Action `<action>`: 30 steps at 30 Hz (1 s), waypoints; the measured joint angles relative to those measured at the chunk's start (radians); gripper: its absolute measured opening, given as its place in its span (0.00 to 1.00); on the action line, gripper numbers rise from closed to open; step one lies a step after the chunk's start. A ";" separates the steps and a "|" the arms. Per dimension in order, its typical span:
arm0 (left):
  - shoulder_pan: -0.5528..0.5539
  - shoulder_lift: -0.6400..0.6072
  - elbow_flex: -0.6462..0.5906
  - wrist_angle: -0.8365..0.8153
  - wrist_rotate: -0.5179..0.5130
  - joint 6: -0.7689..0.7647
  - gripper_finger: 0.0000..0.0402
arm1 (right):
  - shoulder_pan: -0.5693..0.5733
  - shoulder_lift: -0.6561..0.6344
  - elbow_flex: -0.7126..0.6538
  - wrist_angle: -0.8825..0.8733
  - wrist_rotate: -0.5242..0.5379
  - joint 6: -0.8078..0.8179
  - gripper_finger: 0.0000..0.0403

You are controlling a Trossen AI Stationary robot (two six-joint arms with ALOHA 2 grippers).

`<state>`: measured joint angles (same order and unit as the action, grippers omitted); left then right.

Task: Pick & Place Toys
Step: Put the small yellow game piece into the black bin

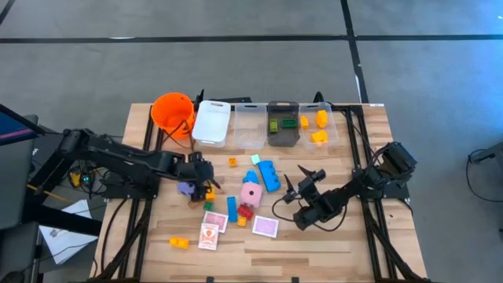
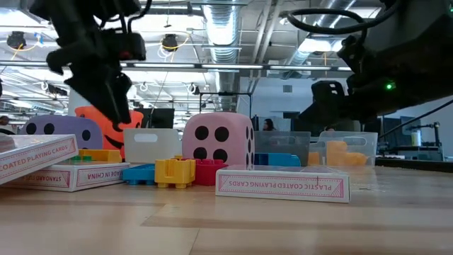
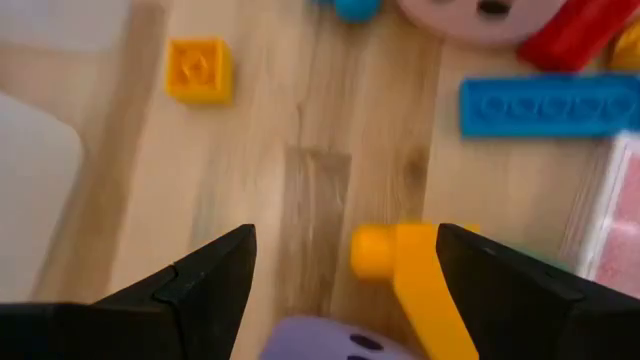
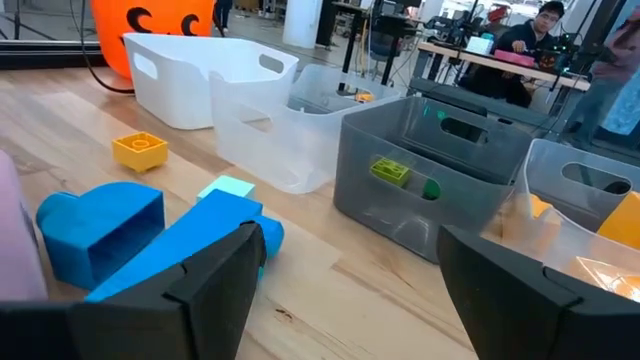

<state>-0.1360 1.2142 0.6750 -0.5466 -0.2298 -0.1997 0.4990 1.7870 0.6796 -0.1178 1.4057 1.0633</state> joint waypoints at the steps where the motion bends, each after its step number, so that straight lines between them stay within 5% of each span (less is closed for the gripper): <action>1: 0.000 0.018 0.000 0.013 0.000 0.002 0.75 | -0.004 0.000 0.000 -0.001 -0.007 0.000 0.73; 21: 0.207 0.222 0.000 0.421 -0.086 0.144 0.75 | -0.051 0.000 0.000 0.012 -0.082 -0.001 0.73; 30: 0.237 0.223 -0.041 0.608 0.019 0.221 0.75 | -0.056 0.000 0.000 0.024 -0.104 -0.024 0.73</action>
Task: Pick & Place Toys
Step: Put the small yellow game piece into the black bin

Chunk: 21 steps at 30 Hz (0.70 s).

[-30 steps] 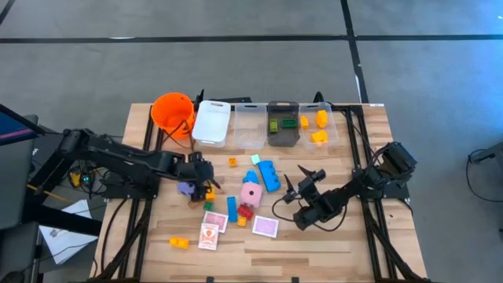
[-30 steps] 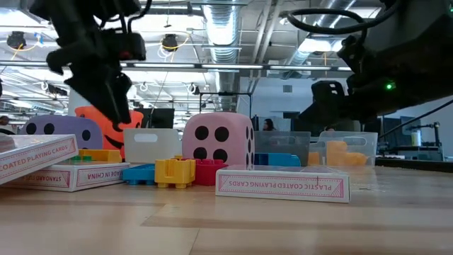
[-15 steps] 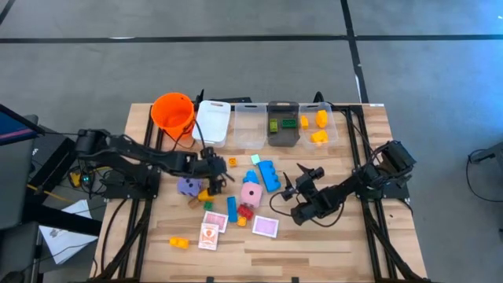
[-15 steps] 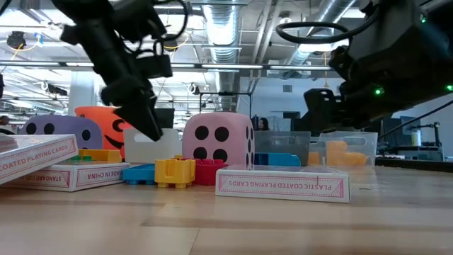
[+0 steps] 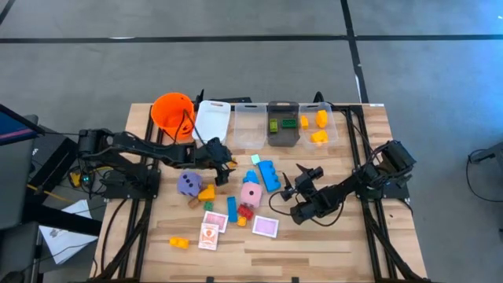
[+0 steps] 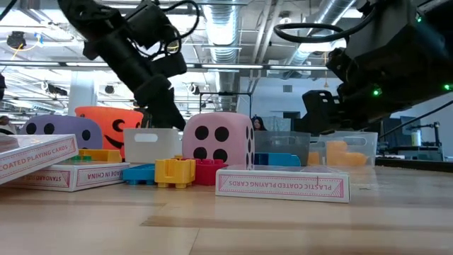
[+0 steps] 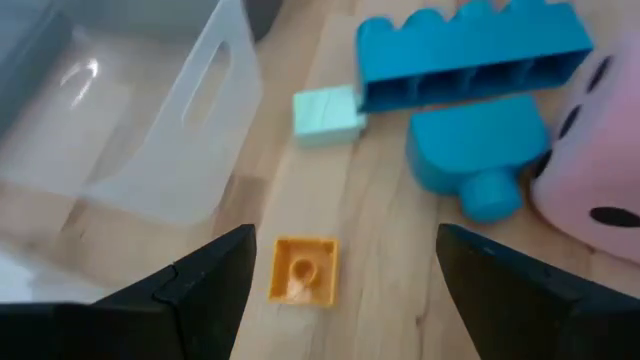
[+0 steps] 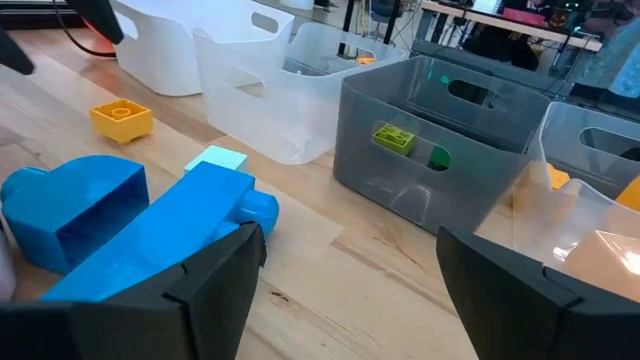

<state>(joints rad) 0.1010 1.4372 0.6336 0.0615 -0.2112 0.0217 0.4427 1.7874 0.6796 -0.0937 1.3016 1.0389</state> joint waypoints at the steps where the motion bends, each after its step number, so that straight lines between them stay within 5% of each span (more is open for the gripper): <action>1: -0.002 0.000 -0.020 0.044 0.001 0.001 0.75 | 0.000 0.000 0.000 0.000 0.000 0.000 0.73; 14: 0.003 0.000 -0.264 0.435 -0.077 -0.079 0.75 | -0.002 0.000 0.000 0.001 -0.004 0.000 0.73; 21: 0.003 0.000 -0.289 0.461 -0.105 -0.077 0.75 | -0.027 0.000 0.000 0.006 -0.004 0.000 0.73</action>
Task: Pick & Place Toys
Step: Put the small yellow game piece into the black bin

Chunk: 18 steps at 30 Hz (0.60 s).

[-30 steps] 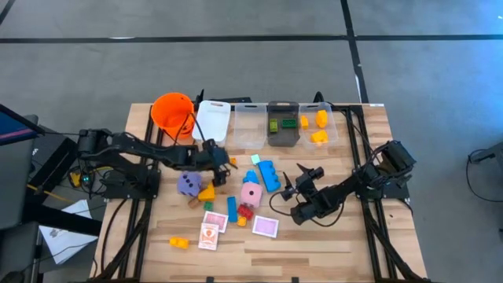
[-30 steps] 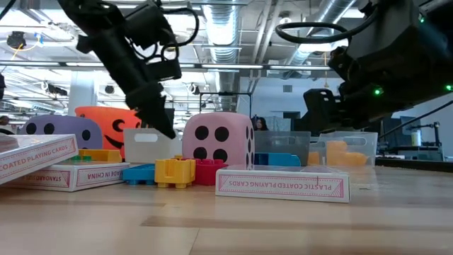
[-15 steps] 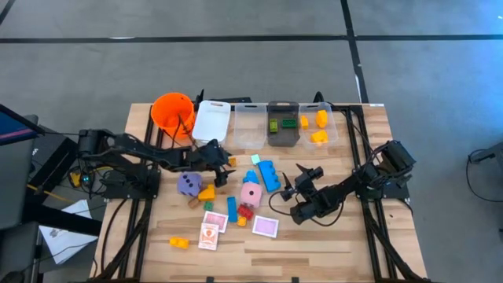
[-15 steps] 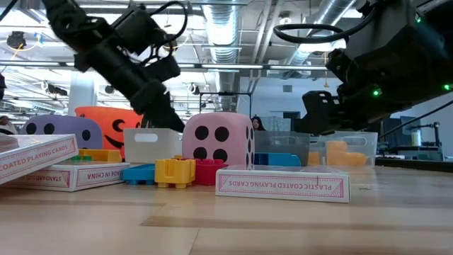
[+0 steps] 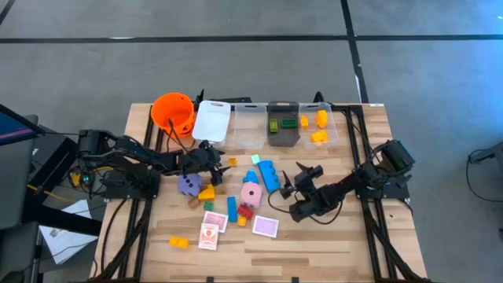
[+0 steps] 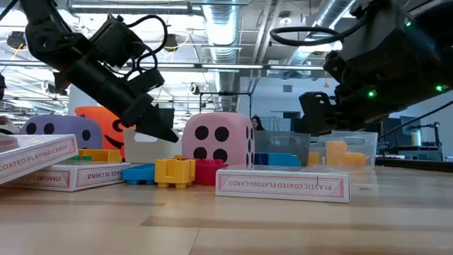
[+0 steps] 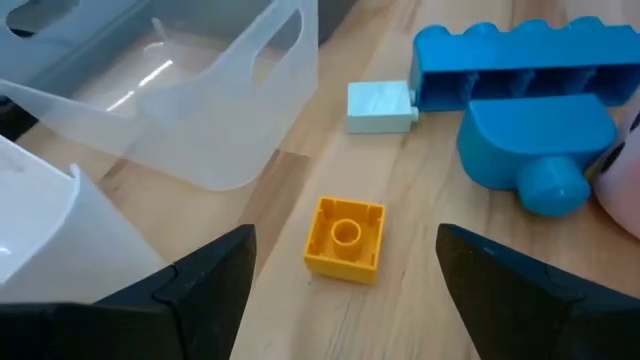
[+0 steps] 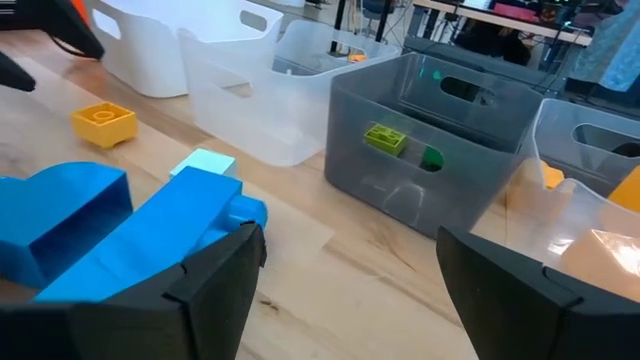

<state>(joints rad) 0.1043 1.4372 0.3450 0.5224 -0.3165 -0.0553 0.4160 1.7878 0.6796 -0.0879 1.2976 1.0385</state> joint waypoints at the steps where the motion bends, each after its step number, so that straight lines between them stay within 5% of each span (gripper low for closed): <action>1: 0.000 0.004 0.000 0.001 -0.001 0.004 0.75 | -0.002 0.000 0.000 0.000 0.000 0.000 0.73; 18: 0.000 0.267 0.002 0.248 -0.007 0.036 0.75 | -0.013 0.000 0.000 0.007 -0.016 -0.002 0.73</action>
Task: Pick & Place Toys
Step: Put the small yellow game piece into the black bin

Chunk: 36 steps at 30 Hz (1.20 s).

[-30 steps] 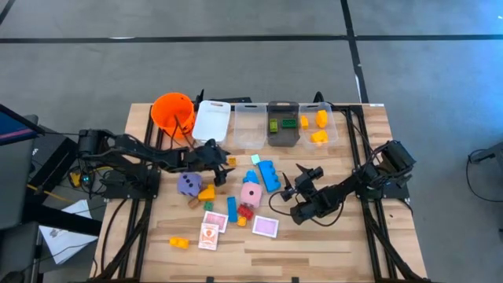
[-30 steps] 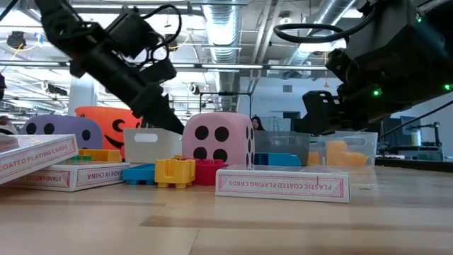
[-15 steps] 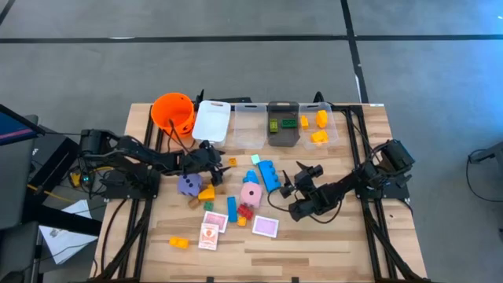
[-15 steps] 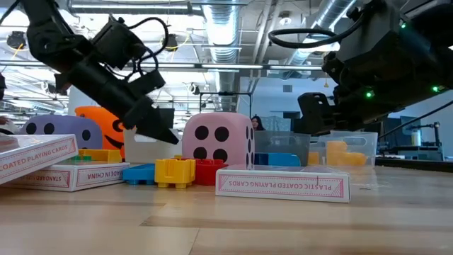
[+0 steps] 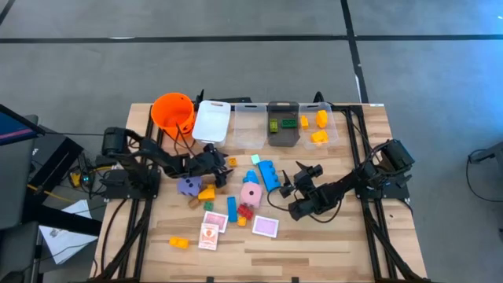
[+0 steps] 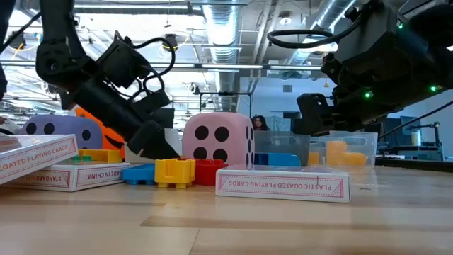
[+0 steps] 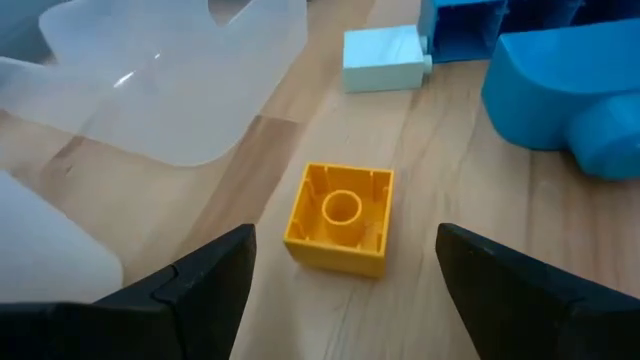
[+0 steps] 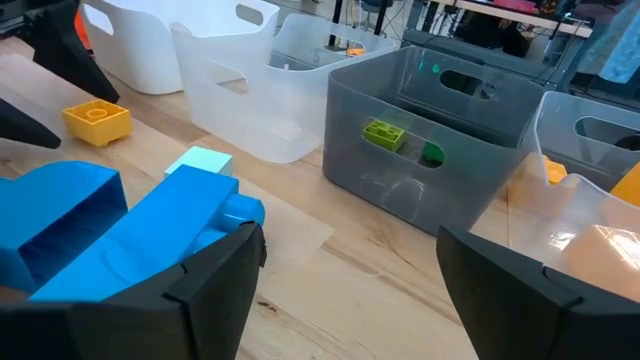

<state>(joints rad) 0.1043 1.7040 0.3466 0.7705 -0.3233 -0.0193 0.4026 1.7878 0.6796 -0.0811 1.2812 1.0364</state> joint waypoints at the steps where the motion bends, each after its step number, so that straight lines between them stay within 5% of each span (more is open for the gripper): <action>1: 0.000 0.011 0.000 0.017 0.000 0.000 0.75 | 0.000 0.000 0.000 0.000 0.000 0.000 0.73; 16: 0.000 0.099 0.054 0.065 0.002 -0.013 0.73 | 0.001 0.000 0.000 0.004 -0.001 0.000 0.73; 29: -0.001 0.096 0.061 0.026 0.004 -0.052 0.33 | 0.001 0.000 0.000 0.007 -0.002 0.000 0.73; 36: -0.009 0.084 0.059 0.013 -0.002 -0.067 0.33 | 0.001 0.000 0.000 0.008 -0.002 0.002 0.73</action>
<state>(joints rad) 0.0952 1.7877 0.4051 0.7831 -0.3253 -0.0865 0.4034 1.7878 0.6796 -0.0733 1.2789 1.0382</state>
